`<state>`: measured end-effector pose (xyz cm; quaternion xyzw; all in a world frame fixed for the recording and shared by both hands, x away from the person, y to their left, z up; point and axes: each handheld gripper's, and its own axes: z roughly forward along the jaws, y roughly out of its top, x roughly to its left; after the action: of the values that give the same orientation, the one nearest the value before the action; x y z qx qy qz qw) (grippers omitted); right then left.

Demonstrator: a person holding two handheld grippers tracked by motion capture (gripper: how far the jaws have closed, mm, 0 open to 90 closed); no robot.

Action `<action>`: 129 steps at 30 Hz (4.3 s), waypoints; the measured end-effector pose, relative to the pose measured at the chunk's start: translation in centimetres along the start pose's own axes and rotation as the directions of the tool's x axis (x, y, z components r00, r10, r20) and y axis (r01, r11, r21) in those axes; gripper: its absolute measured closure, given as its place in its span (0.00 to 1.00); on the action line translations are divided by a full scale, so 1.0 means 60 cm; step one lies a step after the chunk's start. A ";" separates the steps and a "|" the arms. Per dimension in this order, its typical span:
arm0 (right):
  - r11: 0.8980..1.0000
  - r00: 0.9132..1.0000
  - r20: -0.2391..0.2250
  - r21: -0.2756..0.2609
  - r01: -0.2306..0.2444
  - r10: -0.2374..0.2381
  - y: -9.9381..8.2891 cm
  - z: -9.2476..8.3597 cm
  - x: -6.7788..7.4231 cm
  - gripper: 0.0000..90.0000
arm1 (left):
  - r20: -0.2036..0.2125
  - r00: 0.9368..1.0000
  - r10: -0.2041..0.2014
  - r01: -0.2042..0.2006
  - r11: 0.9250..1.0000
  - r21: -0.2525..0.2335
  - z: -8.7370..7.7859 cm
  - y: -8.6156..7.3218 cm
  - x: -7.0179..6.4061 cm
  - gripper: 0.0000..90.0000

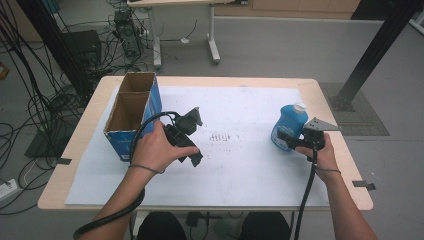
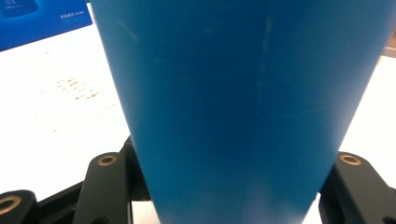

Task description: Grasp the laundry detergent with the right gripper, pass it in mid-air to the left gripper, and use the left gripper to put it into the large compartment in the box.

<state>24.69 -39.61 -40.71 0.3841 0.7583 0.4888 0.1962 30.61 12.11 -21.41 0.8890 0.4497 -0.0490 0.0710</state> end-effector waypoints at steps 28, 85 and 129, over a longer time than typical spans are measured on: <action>1.000 1.000 0.004 -0.016 0.010 -0.010 -0.007 0.000 0.002 0.47 | -0.005 1.000 0.004 -0.004 1.000 -0.008 -0.007 -0.004 -0.005 0.07; 0.999 1.000 0.012 -0.030 0.016 -0.016 -0.012 -0.001 0.005 0.47 | 0.001 1.000 0.003 -0.003 1.000 -0.019 -0.002 -0.008 0.001 0.07; 1.000 0.991 -0.128 -0.019 0.023 -0.025 0.052 -0.042 0.016 0.47 | 0.002 0.979 0.206 -0.205 0.976 -0.071 -0.060 -0.026 -0.004 0.08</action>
<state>23.59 -39.64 -36.71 0.3410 0.7697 0.5167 0.1562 29.32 13.44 -17.95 0.9274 0.3565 -0.0298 0.1089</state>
